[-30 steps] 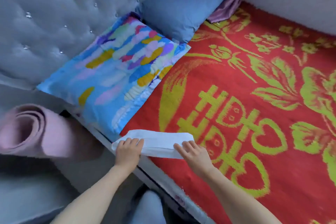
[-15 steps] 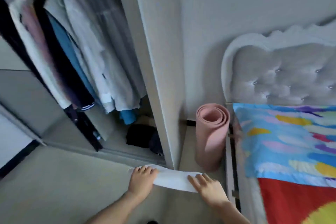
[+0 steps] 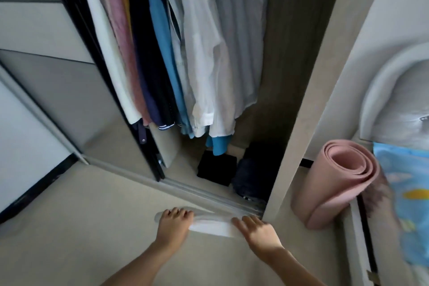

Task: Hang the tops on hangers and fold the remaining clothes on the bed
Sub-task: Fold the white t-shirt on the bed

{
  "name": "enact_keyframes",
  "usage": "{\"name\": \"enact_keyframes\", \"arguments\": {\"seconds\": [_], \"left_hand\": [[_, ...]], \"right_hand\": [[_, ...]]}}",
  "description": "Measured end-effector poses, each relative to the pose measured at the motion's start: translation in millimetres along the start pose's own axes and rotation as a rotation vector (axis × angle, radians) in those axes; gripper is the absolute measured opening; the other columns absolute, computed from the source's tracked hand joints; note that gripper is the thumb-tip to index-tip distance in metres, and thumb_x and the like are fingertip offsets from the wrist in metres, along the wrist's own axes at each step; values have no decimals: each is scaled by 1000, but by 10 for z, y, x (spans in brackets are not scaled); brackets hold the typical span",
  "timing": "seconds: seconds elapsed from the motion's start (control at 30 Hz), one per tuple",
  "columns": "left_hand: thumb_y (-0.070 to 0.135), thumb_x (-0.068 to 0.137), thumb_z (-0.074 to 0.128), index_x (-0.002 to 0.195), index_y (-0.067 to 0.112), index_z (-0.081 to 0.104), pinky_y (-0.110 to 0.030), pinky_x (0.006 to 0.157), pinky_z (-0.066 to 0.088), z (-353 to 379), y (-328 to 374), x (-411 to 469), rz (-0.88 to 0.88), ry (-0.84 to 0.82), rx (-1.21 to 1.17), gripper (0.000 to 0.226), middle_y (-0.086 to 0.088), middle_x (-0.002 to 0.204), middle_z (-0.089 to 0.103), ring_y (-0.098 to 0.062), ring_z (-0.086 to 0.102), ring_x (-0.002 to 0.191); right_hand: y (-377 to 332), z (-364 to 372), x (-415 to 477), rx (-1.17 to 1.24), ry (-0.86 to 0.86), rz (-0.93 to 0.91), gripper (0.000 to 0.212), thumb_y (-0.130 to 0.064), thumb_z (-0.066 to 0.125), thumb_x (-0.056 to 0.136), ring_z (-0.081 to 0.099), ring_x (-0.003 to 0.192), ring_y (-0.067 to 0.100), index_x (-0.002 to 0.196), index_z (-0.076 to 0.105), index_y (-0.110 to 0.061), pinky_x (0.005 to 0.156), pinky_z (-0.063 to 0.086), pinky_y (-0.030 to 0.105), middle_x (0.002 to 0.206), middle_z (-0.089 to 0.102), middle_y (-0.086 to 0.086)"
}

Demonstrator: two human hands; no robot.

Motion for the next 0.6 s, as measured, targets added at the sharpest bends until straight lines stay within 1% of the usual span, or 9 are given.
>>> {"name": "enact_keyframes", "arguments": {"seconds": [0.07,0.13,0.3,0.37,0.4,0.43,0.5,0.53,0.6], "left_hand": [[4,13,77,54,17,66,-26,42,45,101,-208,101,3,14,-43,45,-2,49,58,-21,57,43],[6,8,82,53,17,65,-28,41,45,179,-350,219,21,23,-57,50,-3,48,58,-20,58,43],[7,7,83,53,18,64,-27,38,43,567,-505,580,94,-11,-82,50,-3,47,56,-20,56,41],[8,8,83,51,17,64,-28,37,42,770,-558,763,99,-40,-88,48,-4,45,56,-20,55,39],[8,7,83,50,17,64,-28,37,42,876,-583,878,108,-51,-81,48,-5,45,56,-20,55,39],[7,6,82,49,17,63,-29,36,42,944,-600,949,115,-53,-78,47,-6,44,56,-20,55,38],[5,9,76,49,16,63,-30,36,43,1180,-654,1246,135,-51,-36,43,-6,44,55,-20,55,38],[4,12,73,49,17,62,-29,35,43,1257,-687,1382,141,-35,-20,40,-6,43,54,-20,54,37],[2,9,76,49,16,63,-29,35,42,1553,-741,1743,172,-38,-9,44,-6,42,54,-20,54,37]], "right_hand": [[-109,107,165,22,-46,29,47,-19,35,61,60,54,11,105,46,-26,31,32,13,66,61,-7],[-133,250,332,24,-75,42,48,-20,34,59,61,54,10,105,45,-26,32,33,13,65,62,-8],[-3,555,710,52,-140,93,49,-16,42,55,60,53,8,102,45,-28,32,34,14,63,60,-11],[69,745,862,65,-185,89,47,-17,40,56,61,54,8,102,45,-28,33,35,14,64,60,-11],[117,883,950,82,-226,86,47,-18,45,56,61,54,8,102,45,-29,33,36,14,64,60,-11],[169,998,1011,109,-277,93,52,-19,58,52,61,54,8,102,45,-29,33,36,14,64,60,-11],[363,1335,1243,153,-312,111,82,-21,80,28,60,53,7,102,46,-29,33,36,15,64,60,-12],[448,1437,1362,143,-293,121,90,-21,83,20,59,53,6,102,45,-30,33,36,15,64,60,-12],[644,1709,1636,129,-283,127,95,-24,85,16,58,53,4,102,44,-31,33,35,14,62,59,-14]]}}
Point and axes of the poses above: each hand's wrist, its own x-axis towards the middle knuckle, its own z-axis out of the palm, y = z × x, the point moved 10 cm from there along x, towards the middle knuckle
